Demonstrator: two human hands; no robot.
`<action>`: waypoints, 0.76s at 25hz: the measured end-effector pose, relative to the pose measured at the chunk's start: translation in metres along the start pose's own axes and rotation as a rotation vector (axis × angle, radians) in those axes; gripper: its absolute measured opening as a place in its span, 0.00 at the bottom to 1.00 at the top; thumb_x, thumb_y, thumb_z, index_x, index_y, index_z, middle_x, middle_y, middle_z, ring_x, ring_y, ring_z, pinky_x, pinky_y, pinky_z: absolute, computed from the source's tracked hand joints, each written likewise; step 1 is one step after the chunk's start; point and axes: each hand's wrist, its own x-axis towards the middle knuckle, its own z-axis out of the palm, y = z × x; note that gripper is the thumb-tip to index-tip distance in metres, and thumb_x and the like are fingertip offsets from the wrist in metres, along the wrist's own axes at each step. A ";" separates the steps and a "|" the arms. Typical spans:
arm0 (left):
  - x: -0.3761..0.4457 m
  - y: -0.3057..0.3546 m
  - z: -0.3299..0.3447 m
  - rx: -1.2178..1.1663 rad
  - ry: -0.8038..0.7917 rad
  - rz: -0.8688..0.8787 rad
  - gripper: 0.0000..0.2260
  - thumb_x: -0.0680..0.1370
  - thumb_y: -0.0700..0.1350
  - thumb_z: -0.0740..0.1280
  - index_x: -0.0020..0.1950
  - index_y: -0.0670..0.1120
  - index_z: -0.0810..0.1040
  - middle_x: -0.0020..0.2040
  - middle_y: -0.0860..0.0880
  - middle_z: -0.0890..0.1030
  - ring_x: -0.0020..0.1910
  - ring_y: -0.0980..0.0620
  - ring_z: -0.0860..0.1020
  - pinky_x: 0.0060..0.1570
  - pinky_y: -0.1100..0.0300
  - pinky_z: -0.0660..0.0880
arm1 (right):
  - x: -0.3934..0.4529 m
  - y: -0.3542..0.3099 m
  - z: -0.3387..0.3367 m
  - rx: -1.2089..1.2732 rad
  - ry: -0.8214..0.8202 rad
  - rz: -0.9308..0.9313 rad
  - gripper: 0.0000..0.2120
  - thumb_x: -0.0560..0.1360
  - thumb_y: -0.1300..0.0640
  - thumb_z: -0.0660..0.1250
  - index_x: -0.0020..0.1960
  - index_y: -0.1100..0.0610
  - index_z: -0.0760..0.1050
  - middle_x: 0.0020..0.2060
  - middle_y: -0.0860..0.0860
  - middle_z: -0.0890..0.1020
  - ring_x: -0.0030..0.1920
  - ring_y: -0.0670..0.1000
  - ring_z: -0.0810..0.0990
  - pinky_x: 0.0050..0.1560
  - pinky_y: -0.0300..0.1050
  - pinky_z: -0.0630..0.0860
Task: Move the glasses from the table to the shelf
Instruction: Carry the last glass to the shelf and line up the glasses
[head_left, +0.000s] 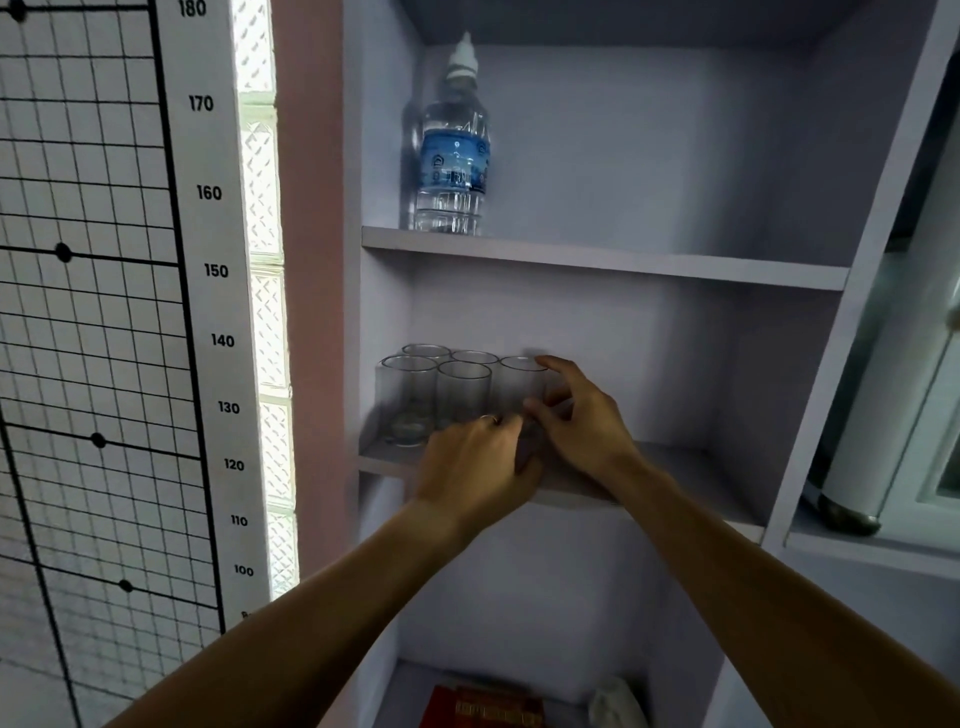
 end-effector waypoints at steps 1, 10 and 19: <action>0.000 0.000 0.000 0.000 0.006 0.000 0.16 0.75 0.57 0.62 0.56 0.50 0.78 0.48 0.46 0.85 0.45 0.41 0.83 0.39 0.55 0.73 | 0.000 0.001 0.000 0.002 -0.001 -0.007 0.25 0.77 0.50 0.70 0.70 0.39 0.66 0.48 0.44 0.78 0.45 0.41 0.78 0.43 0.31 0.71; -0.006 -0.035 -0.022 -0.385 -0.039 -0.044 0.08 0.72 0.53 0.72 0.41 0.49 0.85 0.37 0.55 0.86 0.37 0.60 0.83 0.39 0.61 0.78 | -0.005 0.001 -0.004 0.115 0.246 -0.209 0.11 0.77 0.56 0.63 0.57 0.43 0.75 0.42 0.46 0.80 0.35 0.45 0.79 0.36 0.33 0.74; -0.014 -0.069 -0.035 -0.364 0.102 -0.098 0.08 0.70 0.48 0.75 0.39 0.51 0.75 0.34 0.57 0.80 0.32 0.60 0.79 0.31 0.71 0.71 | -0.013 -0.029 0.029 0.040 -0.031 -0.400 0.19 0.80 0.53 0.65 0.70 0.48 0.70 0.50 0.49 0.82 0.42 0.47 0.82 0.43 0.34 0.77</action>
